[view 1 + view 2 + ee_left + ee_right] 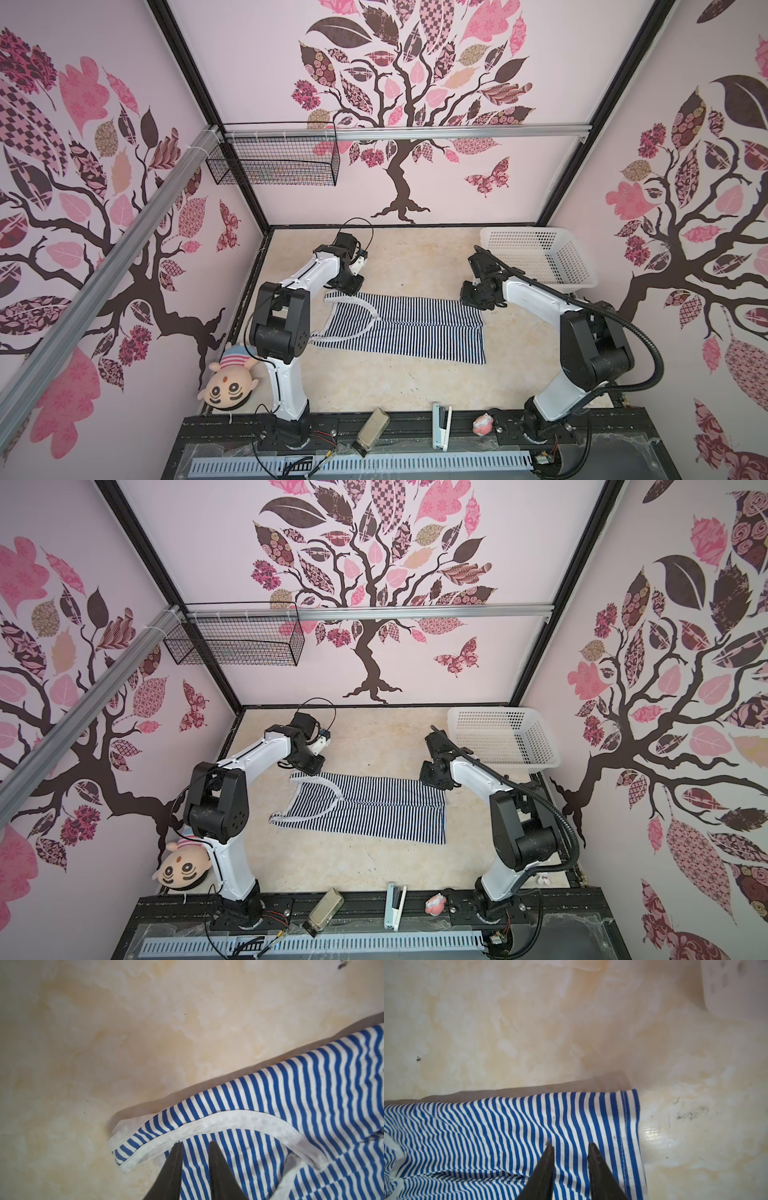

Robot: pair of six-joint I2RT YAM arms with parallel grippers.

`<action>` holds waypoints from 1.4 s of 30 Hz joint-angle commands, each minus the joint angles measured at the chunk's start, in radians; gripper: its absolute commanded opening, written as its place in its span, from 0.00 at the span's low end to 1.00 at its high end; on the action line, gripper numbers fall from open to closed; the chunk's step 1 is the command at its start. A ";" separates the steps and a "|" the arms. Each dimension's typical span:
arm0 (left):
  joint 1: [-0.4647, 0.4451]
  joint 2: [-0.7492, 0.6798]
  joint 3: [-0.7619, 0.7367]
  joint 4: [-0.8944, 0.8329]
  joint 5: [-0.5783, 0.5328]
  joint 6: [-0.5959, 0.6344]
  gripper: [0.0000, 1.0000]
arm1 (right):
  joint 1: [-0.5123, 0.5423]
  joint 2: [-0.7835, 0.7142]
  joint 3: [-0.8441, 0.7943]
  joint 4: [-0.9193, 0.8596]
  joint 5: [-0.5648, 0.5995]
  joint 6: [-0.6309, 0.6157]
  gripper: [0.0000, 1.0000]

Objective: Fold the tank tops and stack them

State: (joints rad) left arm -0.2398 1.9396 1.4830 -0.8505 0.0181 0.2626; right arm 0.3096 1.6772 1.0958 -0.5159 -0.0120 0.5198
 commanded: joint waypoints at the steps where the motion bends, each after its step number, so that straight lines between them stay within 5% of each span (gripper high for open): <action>1: 0.033 0.040 -0.006 0.005 -0.034 0.027 0.26 | 0.005 0.037 0.039 -0.057 0.029 -0.007 0.33; 19: 0.109 0.251 0.150 -0.014 -0.137 0.082 0.26 | 0.008 0.055 0.009 -0.046 0.001 -0.009 0.35; 26: 0.111 0.400 0.399 -0.055 -0.167 0.087 0.26 | 0.060 -0.026 -0.100 -0.029 -0.010 0.024 0.35; 34: 0.112 0.615 0.942 -0.247 -0.166 0.034 0.26 | 0.074 -0.063 -0.103 -0.043 -0.016 0.043 0.35; 42: 0.105 0.175 0.419 -0.039 -0.003 0.007 0.29 | 0.073 -0.018 -0.049 -0.042 -0.009 0.018 0.35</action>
State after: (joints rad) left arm -0.1314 2.2597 2.0094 -0.9550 -0.0639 0.2909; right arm 0.3813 1.6421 1.0065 -0.5423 -0.0307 0.5491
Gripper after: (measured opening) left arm 0.285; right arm 0.356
